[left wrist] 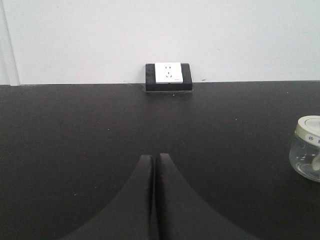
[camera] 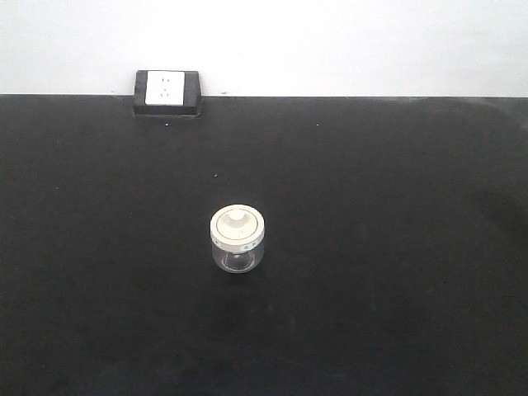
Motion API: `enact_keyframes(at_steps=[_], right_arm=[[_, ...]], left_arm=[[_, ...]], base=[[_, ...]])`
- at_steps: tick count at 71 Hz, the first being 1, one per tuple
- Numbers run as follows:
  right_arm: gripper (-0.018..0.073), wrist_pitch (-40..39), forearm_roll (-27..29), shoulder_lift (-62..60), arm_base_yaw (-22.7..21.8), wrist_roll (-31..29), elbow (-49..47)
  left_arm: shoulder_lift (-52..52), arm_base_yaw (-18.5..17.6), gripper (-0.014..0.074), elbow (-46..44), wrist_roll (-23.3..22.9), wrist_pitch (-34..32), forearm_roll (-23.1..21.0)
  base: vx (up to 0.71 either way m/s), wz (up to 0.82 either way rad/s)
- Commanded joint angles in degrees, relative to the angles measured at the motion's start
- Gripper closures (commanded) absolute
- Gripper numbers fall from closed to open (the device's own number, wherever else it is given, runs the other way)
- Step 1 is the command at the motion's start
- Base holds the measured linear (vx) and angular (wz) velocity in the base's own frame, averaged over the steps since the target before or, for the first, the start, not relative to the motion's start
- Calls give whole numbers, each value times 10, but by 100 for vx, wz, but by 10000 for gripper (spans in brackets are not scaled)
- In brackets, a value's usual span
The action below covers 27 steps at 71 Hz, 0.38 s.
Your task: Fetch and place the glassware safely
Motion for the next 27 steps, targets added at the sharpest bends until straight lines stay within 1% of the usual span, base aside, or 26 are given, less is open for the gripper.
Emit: enact_keyframes(at_steps=[1, 27], right_arm=[[567, -38, -8, -8, -2, -4, 11], [567, -38, -8, -8, -2, -4, 11]], left_arm=[[-7, 2, 603, 16, -5, -44, -4], [-7, 2, 603, 16, -5, -44, -4]], base=[[0, 0], [0, 0]])
